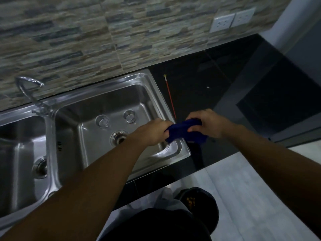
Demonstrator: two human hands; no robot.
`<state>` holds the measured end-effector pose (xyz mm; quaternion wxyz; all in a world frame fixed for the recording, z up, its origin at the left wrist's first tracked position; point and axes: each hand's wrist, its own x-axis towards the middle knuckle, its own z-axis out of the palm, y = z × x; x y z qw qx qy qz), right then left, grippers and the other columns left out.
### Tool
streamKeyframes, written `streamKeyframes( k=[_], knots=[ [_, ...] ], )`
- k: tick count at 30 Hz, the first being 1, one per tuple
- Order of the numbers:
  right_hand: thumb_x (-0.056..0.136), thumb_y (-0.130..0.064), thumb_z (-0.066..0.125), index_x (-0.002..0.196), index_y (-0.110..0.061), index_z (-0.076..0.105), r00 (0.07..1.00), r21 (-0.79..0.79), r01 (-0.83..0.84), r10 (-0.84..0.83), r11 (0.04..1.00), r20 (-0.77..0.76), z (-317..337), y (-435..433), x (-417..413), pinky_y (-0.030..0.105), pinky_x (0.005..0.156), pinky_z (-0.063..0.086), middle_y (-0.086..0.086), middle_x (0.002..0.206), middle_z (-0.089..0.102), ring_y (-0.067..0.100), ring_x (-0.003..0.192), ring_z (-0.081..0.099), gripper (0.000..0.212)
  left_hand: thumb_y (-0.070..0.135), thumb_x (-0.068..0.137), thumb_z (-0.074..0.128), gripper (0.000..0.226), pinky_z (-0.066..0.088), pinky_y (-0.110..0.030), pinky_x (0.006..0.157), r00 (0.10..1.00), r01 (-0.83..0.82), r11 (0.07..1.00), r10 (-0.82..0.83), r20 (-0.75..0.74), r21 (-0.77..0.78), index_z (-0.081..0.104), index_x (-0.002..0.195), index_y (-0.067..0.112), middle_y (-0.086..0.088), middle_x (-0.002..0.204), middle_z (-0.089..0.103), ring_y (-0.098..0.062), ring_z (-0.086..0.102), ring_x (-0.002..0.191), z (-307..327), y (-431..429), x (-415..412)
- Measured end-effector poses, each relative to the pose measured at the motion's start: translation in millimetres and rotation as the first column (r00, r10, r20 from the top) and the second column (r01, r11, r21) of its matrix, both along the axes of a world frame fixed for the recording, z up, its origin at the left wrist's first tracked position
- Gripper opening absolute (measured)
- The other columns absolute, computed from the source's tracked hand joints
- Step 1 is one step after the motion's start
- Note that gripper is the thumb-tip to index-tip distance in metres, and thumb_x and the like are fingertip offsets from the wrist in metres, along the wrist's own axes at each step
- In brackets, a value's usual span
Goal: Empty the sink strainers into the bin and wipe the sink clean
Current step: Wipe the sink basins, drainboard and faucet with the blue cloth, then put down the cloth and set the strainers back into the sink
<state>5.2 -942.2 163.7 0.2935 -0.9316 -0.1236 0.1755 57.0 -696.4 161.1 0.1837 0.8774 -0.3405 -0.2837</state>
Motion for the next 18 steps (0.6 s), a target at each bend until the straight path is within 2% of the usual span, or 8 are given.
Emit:
streamKeyframes(
  k=[2, 7, 8, 10, 12, 14, 15, 18],
  knots=[
    [0.089, -0.025, 0.067, 0.112, -0.036, 0.061, 0.993, -0.073, 0.050, -0.041, 0.996, 0.113, 1, -18, 3, 0.028, 0.086, 0.055, -0.015, 0.103, 0.065, 0.000, 0.096, 0.063, 0.026, 0.021, 0.099, 0.049, 0.028, 0.058, -0.043, 0.079, 0.999, -0.010, 1.000, 0.011, 0.035, -0.024, 0.061, 0.124, 0.026, -0.002, 0.096, 0.069, -0.019, 0.068, 0.083, 7, -20, 2],
    [0.085, -0.010, 0.069, 0.116, -0.027, 0.063, 0.931, -0.123, 0.201, -0.151, 0.972, 0.332, 0, -59, 2, 0.041, 0.091, 0.053, -0.002, 0.112, 0.064, 0.016, 0.101, 0.063, 0.036, 0.019, 0.099, 0.052, 0.033, 0.057, -0.043, 0.077, 0.982, -0.069, 0.986, 0.094, 0.162, -0.154, 0.058, 0.132, 0.023, -0.009, 0.093, 0.068, -0.024, 0.067, 0.081, 14, -63, 1],
    [0.084, -0.008, 0.070, 0.118, -0.025, 0.063, 0.941, -0.151, 0.192, -0.138, 0.970, 0.309, -4, -66, -2, 0.039, 0.095, 0.052, 0.000, 0.116, 0.063, 0.018, 0.105, 0.063, 0.038, 0.023, 0.100, 0.054, 0.034, 0.057, -0.041, 0.078, 0.986, -0.055, 0.987, 0.077, 0.148, -0.149, 0.057, 0.134, 0.023, -0.009, 0.096, 0.068, -0.023, 0.067, 0.082, 9, -69, -2],
    [0.084, -0.013, 0.071, 0.124, -0.028, 0.058, 0.987, -0.258, 0.139, -0.114, 0.956, 0.110, -16, -74, -13, 0.031, 0.101, 0.043, 0.000, 0.131, 0.056, 0.017, 0.119, 0.056, 0.044, 0.037, 0.100, 0.054, 0.039, 0.055, -0.037, 0.082, 0.996, 0.013, 0.998, -0.007, 0.087, -0.065, 0.054, 0.137, 0.024, -0.009, 0.109, 0.068, -0.024, 0.066, 0.093, -8, -77, -14],
    [0.086, -0.029, 0.072, 0.130, -0.031, 0.053, 0.985, -0.327, 0.116, -0.151, 0.938, -0.085, -35, -74, -31, 0.030, 0.106, 0.037, -0.002, 0.143, 0.047, 0.016, 0.130, 0.047, 0.049, 0.045, 0.101, 0.049, 0.047, 0.050, -0.040, 0.097, 0.998, 0.057, 0.998, -0.057, 0.013, 0.036, 0.050, 0.143, 0.023, -0.011, 0.132, 0.062, -0.029, 0.062, 0.115, -32, -79, -31],
    [0.089, -0.038, 0.068, 0.137, -0.028, 0.049, 0.972, -0.266, 0.204, -0.227, 0.942, -0.061, -53, -69, -46, 0.027, 0.109, 0.031, 0.000, 0.150, 0.043, 0.019, 0.137, 0.042, 0.053, 0.040, 0.105, 0.043, 0.054, 0.031, -0.040, 0.119, 0.998, 0.034, 0.998, -0.036, 0.043, 0.051, 0.035, 0.154, 0.018, -0.010, 0.160, 0.037, -0.028, 0.043, 0.141, -55, -77, -44],
    [0.092, -0.040, 0.064, 0.141, -0.027, 0.045, 0.964, -0.229, 0.253, -0.264, 0.940, -0.022, -61, -65, -49, 0.027, 0.111, 0.028, 0.001, 0.153, 0.039, 0.020, 0.141, 0.038, 0.055, 0.036, 0.106, 0.042, 0.057, 0.020, -0.039, 0.125, 0.996, 0.018, 0.999, -0.022, 0.088, 0.042, 0.027, 0.157, 0.016, -0.009, 0.166, 0.023, -0.026, 0.032, 0.149, -64, -76, -48],
    [0.099, -0.044, 0.050, 0.157, -0.021, 0.022, 0.951, -0.257, 0.296, -0.309, 0.920, -0.010, -83, -46, -49, 0.033, 0.119, 0.010, 0.002, 0.166, 0.014, 0.022, 0.154, 0.012, 0.068, 0.032, 0.107, 0.037, 0.063, 0.005, -0.041, 0.129, 0.992, 0.006, 0.996, -0.017, 0.122, 0.088, 0.009, 0.160, 0.014, -0.006, 0.170, -0.001, -0.022, 0.008, 0.157, -83, -80, -52]
  ],
)
